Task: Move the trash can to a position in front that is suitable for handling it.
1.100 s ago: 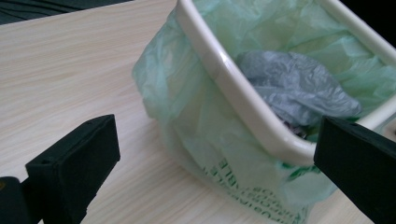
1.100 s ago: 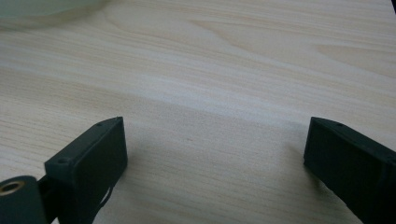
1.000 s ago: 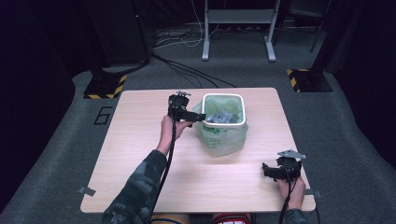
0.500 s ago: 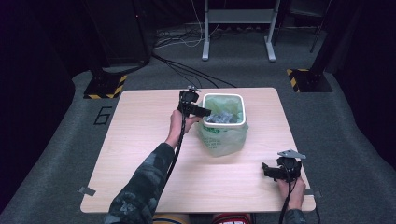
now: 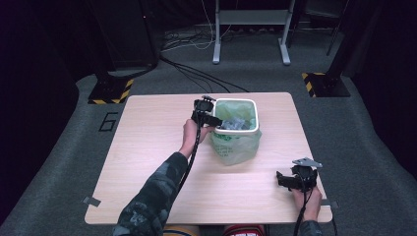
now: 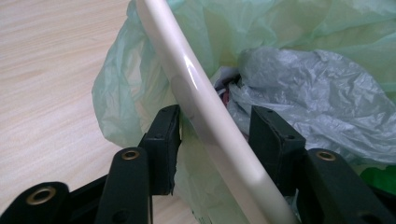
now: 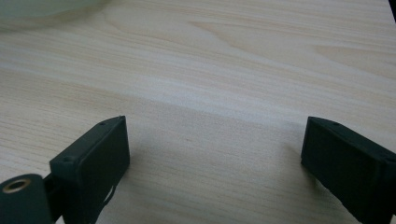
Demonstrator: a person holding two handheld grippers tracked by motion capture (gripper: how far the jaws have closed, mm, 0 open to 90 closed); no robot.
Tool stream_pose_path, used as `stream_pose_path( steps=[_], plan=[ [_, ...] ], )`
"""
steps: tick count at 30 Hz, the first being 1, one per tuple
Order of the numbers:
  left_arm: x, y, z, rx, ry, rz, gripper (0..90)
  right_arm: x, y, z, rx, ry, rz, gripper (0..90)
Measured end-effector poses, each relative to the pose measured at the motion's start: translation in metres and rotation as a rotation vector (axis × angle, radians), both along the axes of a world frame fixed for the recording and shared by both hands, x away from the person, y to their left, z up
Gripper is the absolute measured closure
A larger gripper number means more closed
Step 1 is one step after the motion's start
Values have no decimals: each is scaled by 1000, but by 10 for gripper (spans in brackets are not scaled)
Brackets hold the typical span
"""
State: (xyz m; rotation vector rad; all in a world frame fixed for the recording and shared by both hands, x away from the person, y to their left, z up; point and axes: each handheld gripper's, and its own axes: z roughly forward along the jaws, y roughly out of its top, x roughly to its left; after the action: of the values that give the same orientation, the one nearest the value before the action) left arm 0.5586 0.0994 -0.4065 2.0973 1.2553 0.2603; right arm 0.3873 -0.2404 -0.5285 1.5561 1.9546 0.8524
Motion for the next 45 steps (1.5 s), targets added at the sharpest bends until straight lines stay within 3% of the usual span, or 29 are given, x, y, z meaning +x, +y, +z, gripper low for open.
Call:
stream_pose_path(
  steps=[5,16,22,28,34,45],
  plan=[
    [-8,-3,1,14,-19,24,580,0,0,0,-1,-1,1,69],
    [-15,1,3,3,-32,48,625,0,0,0,-2,-1,1,69],
    [-22,2,2,28,-54,69,645,0,0,0,-2,-2,0,77],
    [-28,10,1,11,-64,90,654,0,0,0,-3,-4,1,78],
    [-36,21,0,25,-92,102,667,0,0,0,-2,-3,0,79],
    [-46,53,-1,-10,-106,131,690,0,0,0,-1,-5,-3,83]
  ],
)
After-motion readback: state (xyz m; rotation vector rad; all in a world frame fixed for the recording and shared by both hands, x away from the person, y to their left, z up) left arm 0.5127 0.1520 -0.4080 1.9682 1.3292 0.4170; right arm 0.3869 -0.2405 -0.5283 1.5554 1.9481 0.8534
